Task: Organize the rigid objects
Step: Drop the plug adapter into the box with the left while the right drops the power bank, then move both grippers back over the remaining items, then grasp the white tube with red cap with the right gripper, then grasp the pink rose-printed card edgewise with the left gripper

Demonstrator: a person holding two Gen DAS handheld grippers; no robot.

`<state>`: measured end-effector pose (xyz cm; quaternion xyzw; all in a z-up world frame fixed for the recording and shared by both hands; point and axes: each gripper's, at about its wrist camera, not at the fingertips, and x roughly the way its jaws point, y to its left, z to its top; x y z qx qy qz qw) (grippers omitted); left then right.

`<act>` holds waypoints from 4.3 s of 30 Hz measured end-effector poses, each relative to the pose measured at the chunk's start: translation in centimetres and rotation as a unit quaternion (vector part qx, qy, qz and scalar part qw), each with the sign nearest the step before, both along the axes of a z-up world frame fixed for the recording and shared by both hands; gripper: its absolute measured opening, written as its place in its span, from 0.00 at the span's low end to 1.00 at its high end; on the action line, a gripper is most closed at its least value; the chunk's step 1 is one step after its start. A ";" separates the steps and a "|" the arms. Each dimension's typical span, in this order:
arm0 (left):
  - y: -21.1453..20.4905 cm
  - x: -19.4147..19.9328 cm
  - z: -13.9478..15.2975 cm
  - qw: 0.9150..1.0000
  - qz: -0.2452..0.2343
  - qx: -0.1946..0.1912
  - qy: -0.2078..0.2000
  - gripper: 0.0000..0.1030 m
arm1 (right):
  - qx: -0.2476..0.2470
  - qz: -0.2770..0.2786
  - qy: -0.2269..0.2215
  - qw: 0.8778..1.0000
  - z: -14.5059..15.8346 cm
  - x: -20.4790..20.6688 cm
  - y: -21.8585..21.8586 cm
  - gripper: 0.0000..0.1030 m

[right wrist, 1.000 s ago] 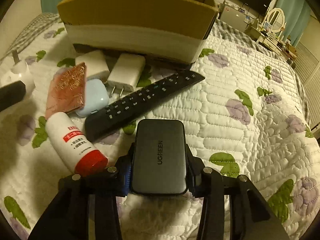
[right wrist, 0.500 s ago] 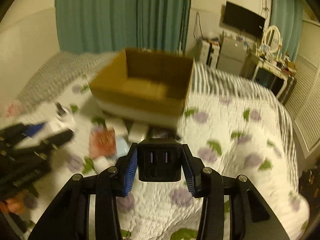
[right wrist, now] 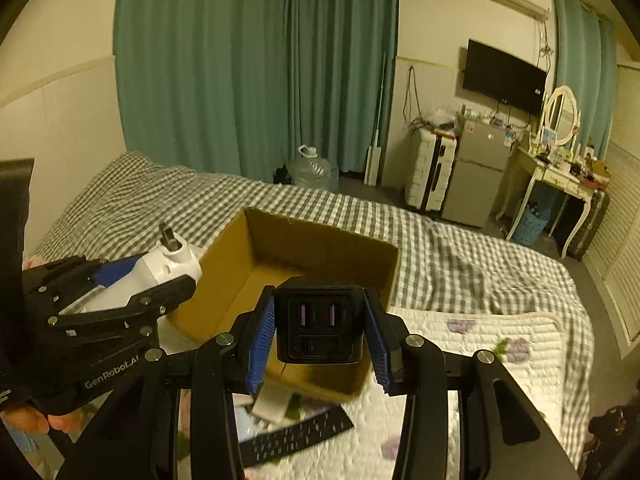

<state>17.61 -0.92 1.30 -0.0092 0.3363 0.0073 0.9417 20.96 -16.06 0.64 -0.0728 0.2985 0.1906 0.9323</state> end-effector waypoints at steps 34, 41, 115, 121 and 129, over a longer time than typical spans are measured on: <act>0.4 -7.6 -1.7 0.999 -0.004 0.027 -0.026 0.64 | 0.015 0.033 -0.033 0.999 -2.7 -7.0 -2.7 0.71; 1.7 -11.2 -5.3 1.000 0.026 0.007 0.004 0.64 | -0.009 0.095 0.028 0.995 -9.7 -10.4 0.3 0.71; -1.5 -5.7 -15.0 0.990 0.010 0.086 0.112 0.00 | -0.019 0.014 0.094 0.995 -15.0 -6.8 -3.6 0.35; -2.7 -8.5 -10.5 0.997 -0.010 0.049 0.056 0.00 | -0.014 0.013 0.070 0.997 -13.3 -7.6 -3.7 0.35; -1.8 -7.5 -12.4 0.995 -0.003 0.062 0.084 0.06 | -0.016 0.013 0.071 0.997 -13.1 -8.0 -3.5 0.35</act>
